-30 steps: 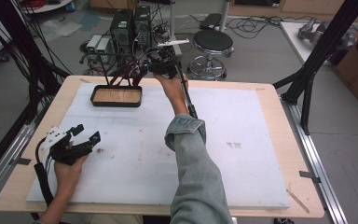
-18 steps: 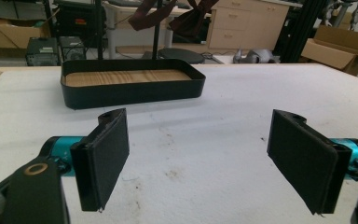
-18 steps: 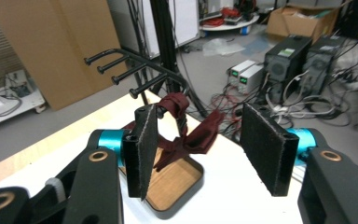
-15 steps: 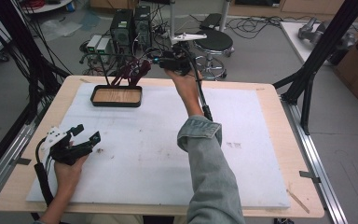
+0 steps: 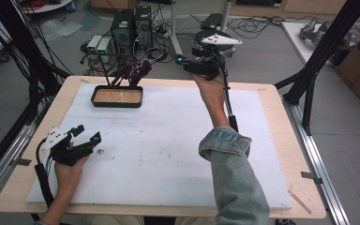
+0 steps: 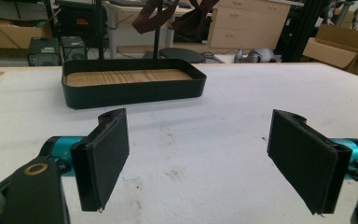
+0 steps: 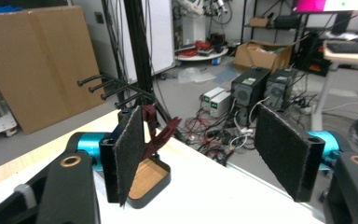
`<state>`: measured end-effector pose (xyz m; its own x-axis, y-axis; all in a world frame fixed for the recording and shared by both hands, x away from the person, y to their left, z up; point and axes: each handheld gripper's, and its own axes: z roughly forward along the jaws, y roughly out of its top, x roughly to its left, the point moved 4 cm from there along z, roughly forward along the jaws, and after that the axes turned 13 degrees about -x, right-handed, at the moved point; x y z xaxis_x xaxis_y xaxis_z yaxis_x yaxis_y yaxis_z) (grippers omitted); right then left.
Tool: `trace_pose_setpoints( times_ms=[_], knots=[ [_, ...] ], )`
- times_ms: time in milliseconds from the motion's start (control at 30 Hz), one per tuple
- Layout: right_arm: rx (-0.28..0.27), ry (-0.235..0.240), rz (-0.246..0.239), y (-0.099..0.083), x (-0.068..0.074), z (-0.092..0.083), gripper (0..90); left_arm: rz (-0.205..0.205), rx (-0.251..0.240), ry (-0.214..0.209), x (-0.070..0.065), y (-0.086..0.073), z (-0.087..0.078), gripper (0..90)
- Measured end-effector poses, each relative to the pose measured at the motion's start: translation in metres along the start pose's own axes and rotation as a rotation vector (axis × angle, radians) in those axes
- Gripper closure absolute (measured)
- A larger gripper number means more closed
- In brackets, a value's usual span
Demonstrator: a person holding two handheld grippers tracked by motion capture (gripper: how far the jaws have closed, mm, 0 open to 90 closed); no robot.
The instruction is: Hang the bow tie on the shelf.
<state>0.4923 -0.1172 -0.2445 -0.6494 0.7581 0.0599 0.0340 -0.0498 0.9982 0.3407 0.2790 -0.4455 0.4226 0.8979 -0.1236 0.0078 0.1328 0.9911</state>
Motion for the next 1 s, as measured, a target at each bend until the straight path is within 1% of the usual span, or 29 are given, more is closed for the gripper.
trace_pose_setpoints(
  times_ms=[67,100,167,267,400,433,500,533,600,633,667,733,1000],
  knots=[
    [-0.02,-0.029,-0.017,0.003,-0.005,-0.011,27.3,0.0,0.0,0.0,0.0,0.0,0.0,21.0],
    [-0.03,-0.038,-0.015,0.004,-0.008,-0.017,25.0,0.0,0.0,0.0,0.0,0.0,0.0,21.0],
    [-0.033,-0.056,-0.005,0.006,-0.013,-0.028,21.9,0.001,0.0,0.0,0.0,0.0,0.0,21.0],
    [-0.056,-0.074,-0.005,0.01,-0.017,-0.046,20.7,0.002,0.003,0.001,0.0,0.0,0.0,21.0],
    [-0.104,-0.121,-0.039,0.014,-0.021,-0.07,14.7,0.004,0.005,-0.001,0.0,0.0,0.0,21.0],
    [-0.106,-0.129,-0.038,0.014,-0.022,-0.074,13.2,0.005,0.005,0.0,0.0,0.0,0.0,21.0],
    [-0.128,-0.142,-0.055,0.014,-0.023,-0.087,12.6,0.003,0.003,0.001,-0.001,0.0,0.0,20.9],
    [-0.142,-0.15,-0.073,0.014,-0.023,-0.094,12.4,0.006,0.005,0.0,0.0,0.0,0.0,21.0],
    [-0.146,-0.161,-0.086,0.012,-0.023,-0.106,12.1,0.006,0.006,0.001,0.0,0.0,0.0,20.9],
    [-0.152,-0.166,-0.091,0.011,-0.023,-0.11,12.0,0.007,0.007,0.002,0.0,0.0,0.0,20.9],
    [-0.17,-0.171,-0.1,0.009,-0.023,-0.118,12.0,0.007,0.007,0.002,0.0,0.0,0.0,20.9],
    [-0.176,-0.184,-0.112,0.005,-0.023,-0.13,11.8,0.008,0.005,0.004,-0.001,0.0,0.0,20.9],
    [-0.216,-0.239,-0.125,-0.024,-0.023,-0.177,11.7,0.01,0.007,0.007,-0.001,0.0,0.0,20.9]
  ],
)
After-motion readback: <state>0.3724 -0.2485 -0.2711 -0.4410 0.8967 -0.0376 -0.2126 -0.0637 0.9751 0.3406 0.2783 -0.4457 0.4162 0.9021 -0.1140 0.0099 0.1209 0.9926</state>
